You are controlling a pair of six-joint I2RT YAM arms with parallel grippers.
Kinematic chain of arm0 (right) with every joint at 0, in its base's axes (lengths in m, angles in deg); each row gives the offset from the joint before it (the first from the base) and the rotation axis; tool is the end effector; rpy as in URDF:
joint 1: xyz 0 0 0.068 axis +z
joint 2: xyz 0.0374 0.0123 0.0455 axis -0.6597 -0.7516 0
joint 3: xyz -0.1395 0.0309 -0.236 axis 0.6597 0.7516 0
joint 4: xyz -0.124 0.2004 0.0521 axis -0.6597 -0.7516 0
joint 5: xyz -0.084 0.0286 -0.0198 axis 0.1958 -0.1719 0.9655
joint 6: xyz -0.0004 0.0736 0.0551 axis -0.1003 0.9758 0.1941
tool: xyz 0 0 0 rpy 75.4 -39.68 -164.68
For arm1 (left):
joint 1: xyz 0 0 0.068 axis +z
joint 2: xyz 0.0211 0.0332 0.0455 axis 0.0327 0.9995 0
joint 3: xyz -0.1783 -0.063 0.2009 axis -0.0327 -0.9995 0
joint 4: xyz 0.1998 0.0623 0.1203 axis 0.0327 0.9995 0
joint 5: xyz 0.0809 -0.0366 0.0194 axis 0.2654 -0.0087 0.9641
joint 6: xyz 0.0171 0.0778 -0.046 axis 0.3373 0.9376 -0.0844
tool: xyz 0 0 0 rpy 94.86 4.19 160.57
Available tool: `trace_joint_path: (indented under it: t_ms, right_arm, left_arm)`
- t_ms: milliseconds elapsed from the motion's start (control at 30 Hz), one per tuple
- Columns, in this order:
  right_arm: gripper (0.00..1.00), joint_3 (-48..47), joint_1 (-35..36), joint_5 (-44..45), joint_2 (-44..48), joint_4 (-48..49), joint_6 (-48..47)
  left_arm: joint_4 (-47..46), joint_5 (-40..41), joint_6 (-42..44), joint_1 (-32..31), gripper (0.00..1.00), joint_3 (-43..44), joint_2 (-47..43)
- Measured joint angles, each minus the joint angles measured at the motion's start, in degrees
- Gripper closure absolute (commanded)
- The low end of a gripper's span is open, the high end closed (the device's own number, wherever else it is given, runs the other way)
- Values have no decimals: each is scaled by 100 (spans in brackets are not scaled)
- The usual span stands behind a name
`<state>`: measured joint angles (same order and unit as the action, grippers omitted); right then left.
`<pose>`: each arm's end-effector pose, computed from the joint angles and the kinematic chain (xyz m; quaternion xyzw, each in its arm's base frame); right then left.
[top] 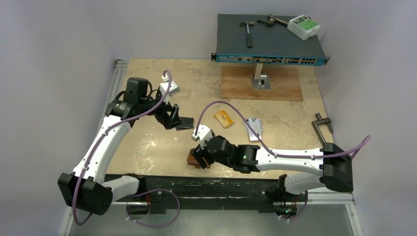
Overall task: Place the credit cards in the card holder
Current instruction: Open the card holder at the center of the board, then pick up the credit card from the center of the board.
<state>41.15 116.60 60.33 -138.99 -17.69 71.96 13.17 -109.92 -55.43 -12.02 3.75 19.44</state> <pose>0.1046 0.2959 0.2383 -0.3874 0.7796 0.2248 0.4378 0.2234 -0.1082 0.3272 0.3462 0.8084 -0.2975 0.3718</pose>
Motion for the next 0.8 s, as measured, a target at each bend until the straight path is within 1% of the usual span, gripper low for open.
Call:
trace_joint_path:
  t_ms: [100,200,300,400,467,533,700,800]
  right_arm:
    - [33,225,-201,-4,170,7,267]
    - [32,678,-426,-76,330,9,785]
    - [32,1196,-691,-306,645,33,1397]
    - [35,1657,-966,-487,1036,70,2024]
    - [35,1875,-1174,-619,1257,98,2409]
    - [35,2041,-1394,-752,1471,114,2745]
    - [34,2269,-2011,-1038,2033,94,3268]
    - [33,2363,-2321,-1165,2334,90,3403]
  left_arm:
    - [33,-107,330,-22,14,-426,-162]
    - [208,-105,1069,-258,14,-1003,-468]
    - [461,48,1862,-767,12,-1519,-942]
    - [643,177,2675,-1421,11,-1941,-1508]
    - [647,236,3047,-1788,11,-2103,-1644]
    - [531,317,3195,-2063,12,-2157,-1539]
    - [-157,763,3228,-2756,12,-2216,-428]
    - [-466,1084,3226,-3202,12,-2385,-74]
